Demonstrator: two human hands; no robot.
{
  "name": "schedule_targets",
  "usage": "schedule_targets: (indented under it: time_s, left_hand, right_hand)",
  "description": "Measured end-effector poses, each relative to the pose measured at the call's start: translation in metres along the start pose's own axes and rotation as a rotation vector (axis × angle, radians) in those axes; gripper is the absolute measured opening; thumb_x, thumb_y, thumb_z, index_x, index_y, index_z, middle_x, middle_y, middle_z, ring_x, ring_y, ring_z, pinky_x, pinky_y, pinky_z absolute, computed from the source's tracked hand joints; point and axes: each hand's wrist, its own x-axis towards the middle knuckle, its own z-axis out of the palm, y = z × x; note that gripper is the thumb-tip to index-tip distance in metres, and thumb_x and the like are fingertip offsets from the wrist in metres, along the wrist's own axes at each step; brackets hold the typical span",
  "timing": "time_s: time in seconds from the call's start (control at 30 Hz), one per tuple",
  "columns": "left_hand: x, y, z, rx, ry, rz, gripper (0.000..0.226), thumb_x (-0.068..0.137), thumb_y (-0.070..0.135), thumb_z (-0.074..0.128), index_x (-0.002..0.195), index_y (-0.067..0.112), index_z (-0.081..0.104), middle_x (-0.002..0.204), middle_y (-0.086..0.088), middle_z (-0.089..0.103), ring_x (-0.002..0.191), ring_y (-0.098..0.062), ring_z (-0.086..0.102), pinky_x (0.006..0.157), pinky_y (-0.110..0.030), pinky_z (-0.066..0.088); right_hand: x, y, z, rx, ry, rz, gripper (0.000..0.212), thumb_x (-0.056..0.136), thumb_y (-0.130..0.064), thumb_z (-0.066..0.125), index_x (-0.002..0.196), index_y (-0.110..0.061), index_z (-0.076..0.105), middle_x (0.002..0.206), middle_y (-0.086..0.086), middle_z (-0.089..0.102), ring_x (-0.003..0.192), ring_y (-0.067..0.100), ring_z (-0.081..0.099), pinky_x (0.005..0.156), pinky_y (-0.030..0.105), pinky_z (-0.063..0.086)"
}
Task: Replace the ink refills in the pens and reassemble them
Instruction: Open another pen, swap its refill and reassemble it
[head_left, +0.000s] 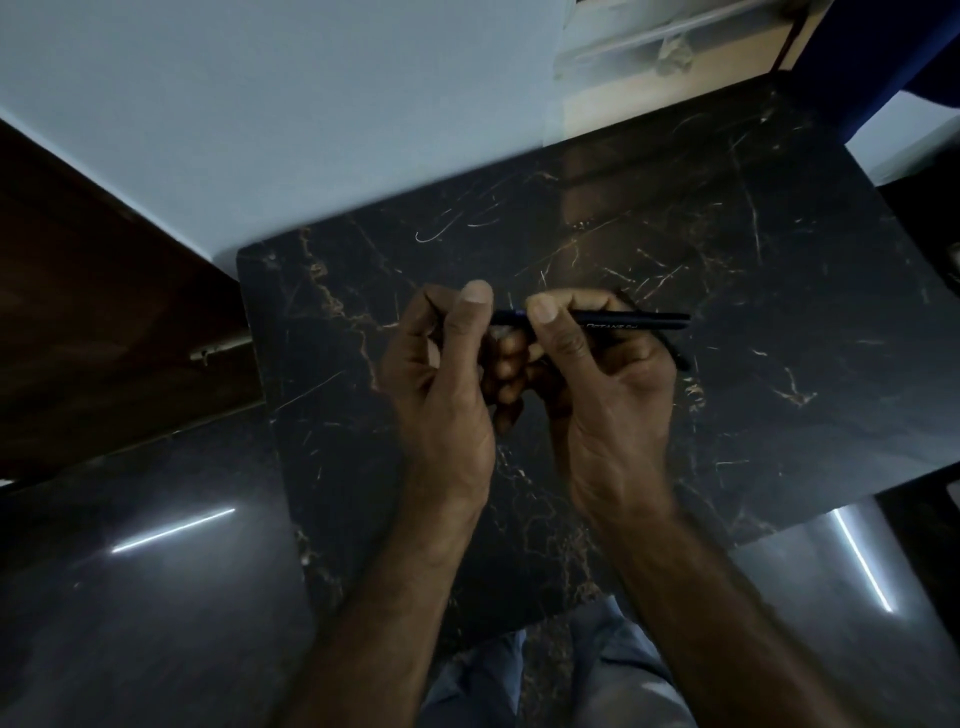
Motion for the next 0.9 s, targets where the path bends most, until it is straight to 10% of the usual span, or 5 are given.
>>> schedule_targets:
  time_s: [0.17,0.9]
  left_hand:
    - [0.003,0.000,-0.008,-0.075,-0.096,0.042,0.023,0.110,0.022,0.055,0.094,0.007,0.059,0.069,-0.016,0.057,0.052,-0.026,0.057,0.046,-0.029,0.047]
    - [0.015,-0.008,-0.057,-0.468,0.019,-0.239,0.018,0.108,0.031,0.062,0.112,0.027,0.079,0.103,0.009,0.077,0.080,-0.002,0.070,0.059,-0.018,0.056]
  right_hand:
    - [0.003,-0.007,-0.006,0.019,-0.008,0.023,0.009,0.105,-0.004,0.059,0.101,-0.005,0.068,0.077,0.010,0.070,0.062,0.023,0.067,0.051,0.036,0.056]
    - [0.013,-0.014,-0.013,0.088,0.023,0.087,0.009,0.098,0.001,0.059,0.091,-0.004,0.062,0.077,0.009,0.070,0.063,0.018,0.068,0.056,0.027,0.055]
